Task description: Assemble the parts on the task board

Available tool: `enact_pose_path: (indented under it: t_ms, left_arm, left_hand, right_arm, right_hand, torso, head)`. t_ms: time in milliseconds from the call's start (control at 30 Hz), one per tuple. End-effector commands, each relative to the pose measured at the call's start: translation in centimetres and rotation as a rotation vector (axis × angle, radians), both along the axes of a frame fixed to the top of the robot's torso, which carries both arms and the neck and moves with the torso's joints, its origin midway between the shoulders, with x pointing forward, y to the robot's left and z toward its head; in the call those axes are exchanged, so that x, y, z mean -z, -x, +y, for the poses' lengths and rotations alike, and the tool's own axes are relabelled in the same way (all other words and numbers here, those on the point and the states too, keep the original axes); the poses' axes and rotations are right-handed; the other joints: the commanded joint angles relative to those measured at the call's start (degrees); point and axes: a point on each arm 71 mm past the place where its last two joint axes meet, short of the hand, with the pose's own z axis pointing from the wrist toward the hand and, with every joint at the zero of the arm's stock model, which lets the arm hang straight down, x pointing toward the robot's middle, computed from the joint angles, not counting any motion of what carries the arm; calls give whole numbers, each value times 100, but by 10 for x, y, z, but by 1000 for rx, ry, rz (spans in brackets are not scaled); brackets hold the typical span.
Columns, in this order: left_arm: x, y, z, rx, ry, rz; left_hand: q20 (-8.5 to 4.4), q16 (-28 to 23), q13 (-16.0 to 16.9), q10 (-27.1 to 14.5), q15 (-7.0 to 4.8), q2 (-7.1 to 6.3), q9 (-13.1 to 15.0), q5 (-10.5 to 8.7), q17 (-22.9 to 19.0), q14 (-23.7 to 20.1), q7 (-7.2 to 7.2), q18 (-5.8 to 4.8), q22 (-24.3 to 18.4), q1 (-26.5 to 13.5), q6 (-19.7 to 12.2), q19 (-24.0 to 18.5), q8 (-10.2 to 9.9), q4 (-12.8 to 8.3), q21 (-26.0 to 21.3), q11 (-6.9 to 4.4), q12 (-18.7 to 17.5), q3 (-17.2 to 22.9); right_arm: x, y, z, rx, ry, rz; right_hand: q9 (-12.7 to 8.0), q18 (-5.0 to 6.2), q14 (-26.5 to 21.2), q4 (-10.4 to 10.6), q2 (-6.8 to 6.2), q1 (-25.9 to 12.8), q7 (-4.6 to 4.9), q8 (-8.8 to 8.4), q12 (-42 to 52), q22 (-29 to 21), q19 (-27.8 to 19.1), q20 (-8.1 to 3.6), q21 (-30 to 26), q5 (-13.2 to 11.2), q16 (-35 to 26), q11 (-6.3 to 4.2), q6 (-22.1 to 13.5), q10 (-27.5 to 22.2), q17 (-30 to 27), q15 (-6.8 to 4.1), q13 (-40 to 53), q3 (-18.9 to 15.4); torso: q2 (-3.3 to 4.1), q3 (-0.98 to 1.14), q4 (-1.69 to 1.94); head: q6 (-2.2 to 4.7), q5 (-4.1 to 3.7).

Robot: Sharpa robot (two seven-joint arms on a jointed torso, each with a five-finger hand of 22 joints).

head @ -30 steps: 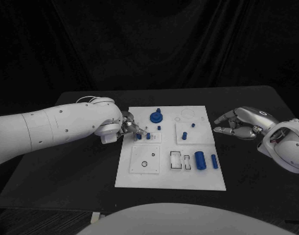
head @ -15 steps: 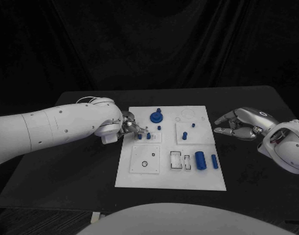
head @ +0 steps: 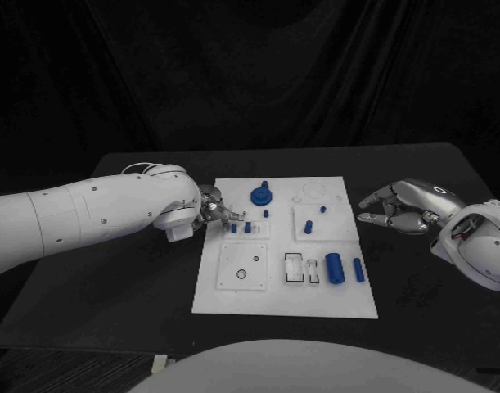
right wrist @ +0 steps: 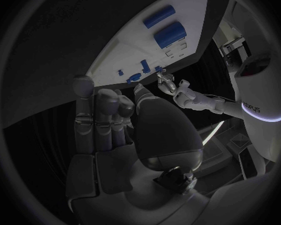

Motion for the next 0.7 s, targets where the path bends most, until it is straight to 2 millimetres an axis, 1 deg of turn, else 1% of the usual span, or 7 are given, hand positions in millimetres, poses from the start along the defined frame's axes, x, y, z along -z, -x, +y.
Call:
enact_pose_path:
  t_ms: [33, 367, 500, 533, 600, 667, 700]
  left_arm:
    - [-12, -5, 1, -8, 14, -104]
    - [-76, -23, -6, 133, 232, -433]
    - [-95, -26, -16, 261, 365, -570]
    - [-98, -27, -19, 301, 385, -600]
    - [-103, -28, -25, 412, 404, -660]
    - [-103, -29, -30, 488, 399, -695]
    - [-102, -29, -32, 533, 386, -707]
  left_hand:
    - [-17, 15, 1505, 591, -44, -77, 35, -168, 1510, 605, -24, -46, 1090, 65, 41, 47, 69, 16, 35, -56, 20, -134]
    - [-12, 15, 1505, 591, -26, -156, 653, -702, 1510, 605, 14, -32, 1083, -101, -312, 8, 467, 95, -53, -29, 20, -902]
    - [76, 15, 1203, 250, 84, -130, 665, -577, 1510, 605, 101, 0, 1034, 757, -577, -198, 401, -11, -239, 67, -383, -1041]
    - [78, 15, 1165, 199, 109, -71, 669, -186, 1510, 605, 107, 9, 1029, 1159, -573, -252, 413, -177, -265, 76, -441, -938]
    - [182, 8, 625, -683, 290, -36, 245, -219, 1495, 586, 204, 106, 843, 2348, -723, -1019, -42, -562, -867, 240, -1310, -441]
    - [262, -300, -580, -2496, 418, -37, -176, -256, 963, -207, 297, 128, 754, 2631, -838, -1473, -466, -513, -1146, 373, -3255, -282]
    - [309, -726, -1685, -3598, 492, -123, -673, -329, 311, -1092, 330, 77, 823, 2906, -760, -1324, -834, -448, -873, 457, -4908, -86]
  right_arm:
    - [1, 0, -2, 18, 2, -1]
    - [-2, 2, -5, 14, -10, -25]
    - [-2, 3, -6, 13, -10, -26]
    - [-3, 3, -6, 11, -11, -27]
    - [-3, 3, -6, 6, -13, -29]
    - [-2, 4, -6, 3, -14, -28]
    - [-2, 4, -6, 1, -14, -27]
  right_hand:
    - [-6, 30, 115, 2, -10, 44, 2, -31, -35, 27, 46, -10, -25, 20, -35, -1, 40, -16, -5, 41, -9, 44]
    - [-23, 22, 137, 66, 30, -235, -6, -59, -28, 68, 80, -10, 29, 21, 14, -7, 79, 30, 20, 37, -25, -47]
    - [-27, 22, 142, 68, 47, -327, -11, -66, -33, 75, 87, -12, 24, 5, 12, -9, 92, 39, 16, 34, -36, -77]
    - [-27, 22, 140, 68, 47, -329, -11, -66, -33, 76, 88, -12, 25, 5, 3, -9, 93, 40, 10, 34, -36, -77]
    - [-27, 26, 138, 68, 47, -330, -11, -66, -54, 67, 81, -12, -10, 4, -22, -9, 93, 30, -8, 34, -55, -78]
    - [-27, 29, 136, 67, 48, -331, -11, -66, -56, 63, 78, -12, -29, 5, -31, -9, 94, 30, -13, 34, -57, -78]
    - [-27, 29, 136, 66, 48, -331, -11, -66, -55, 62, 77, -12, -32, 5, -27, -10, 94, 30, -11, 34, -56, -78]
  torso:
    - [0, 2, 0]
    - [-2, -2, 3]
    - [1, 1, -8]
    - [3, 0, -5]
    - [4, -1, 1]
    - [7, -1, 0]
    - [7, -2, -5]
  head:
    - [-1, -4]
    - [-1, -53]
    - [-1, -54]
    - [-1, -60]
    - [-1, -67]
    - [-1, -70]
    - [-1, -67]
